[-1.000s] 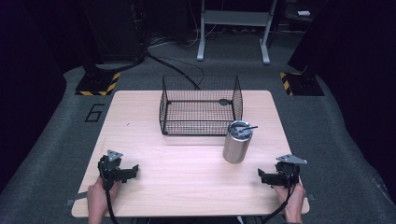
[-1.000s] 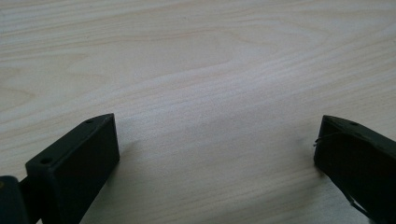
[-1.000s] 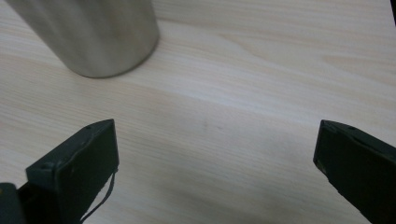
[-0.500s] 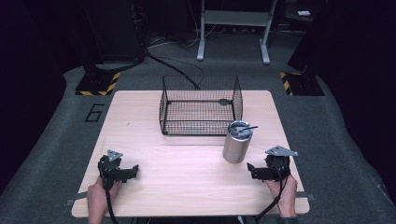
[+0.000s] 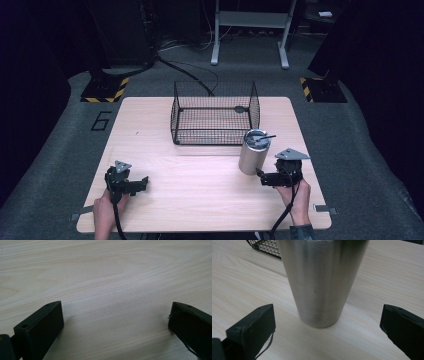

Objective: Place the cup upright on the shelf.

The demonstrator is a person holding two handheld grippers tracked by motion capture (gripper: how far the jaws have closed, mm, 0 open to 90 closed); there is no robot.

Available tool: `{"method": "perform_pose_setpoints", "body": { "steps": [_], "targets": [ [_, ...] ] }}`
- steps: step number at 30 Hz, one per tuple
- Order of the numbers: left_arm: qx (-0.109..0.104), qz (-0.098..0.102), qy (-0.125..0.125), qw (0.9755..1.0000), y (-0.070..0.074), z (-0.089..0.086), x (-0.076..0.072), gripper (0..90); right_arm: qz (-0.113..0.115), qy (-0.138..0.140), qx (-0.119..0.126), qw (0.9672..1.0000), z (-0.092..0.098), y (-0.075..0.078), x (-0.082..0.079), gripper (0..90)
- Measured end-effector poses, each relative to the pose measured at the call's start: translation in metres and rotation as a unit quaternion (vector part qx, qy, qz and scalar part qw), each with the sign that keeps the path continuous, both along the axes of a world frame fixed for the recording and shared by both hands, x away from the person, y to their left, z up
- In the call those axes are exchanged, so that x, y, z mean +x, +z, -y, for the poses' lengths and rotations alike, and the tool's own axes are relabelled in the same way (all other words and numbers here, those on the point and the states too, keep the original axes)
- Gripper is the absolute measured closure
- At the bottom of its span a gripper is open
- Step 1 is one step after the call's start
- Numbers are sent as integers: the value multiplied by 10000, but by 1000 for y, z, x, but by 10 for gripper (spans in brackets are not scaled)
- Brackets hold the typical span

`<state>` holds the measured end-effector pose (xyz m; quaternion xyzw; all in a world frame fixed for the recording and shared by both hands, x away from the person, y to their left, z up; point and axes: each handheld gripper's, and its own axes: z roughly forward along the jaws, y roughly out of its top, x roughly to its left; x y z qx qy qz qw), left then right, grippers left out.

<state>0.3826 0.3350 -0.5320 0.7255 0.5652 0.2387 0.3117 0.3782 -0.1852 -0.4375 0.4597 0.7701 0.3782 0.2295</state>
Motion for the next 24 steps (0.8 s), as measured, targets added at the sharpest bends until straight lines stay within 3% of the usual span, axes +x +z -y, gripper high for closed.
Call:
{"method": "perform_pose_setpoints", "body": {
  "steps": [13, 20, 24],
  "targets": [
    [4, 5, -3, 10000, 0, 0, 0, 0, 125, 26, 78, 9999, -16, 10, 25, 0],
    [0, 0, 1, 10000, 0, 0, 0, 0, 304, -69, 113, 9995, -26, 18, 37, 0],
    [1, -1, 0, 10000, 0, 0, 0, 0, 282, -100, 126, 9995, -29, 20, 43, 0]
  ]
}}
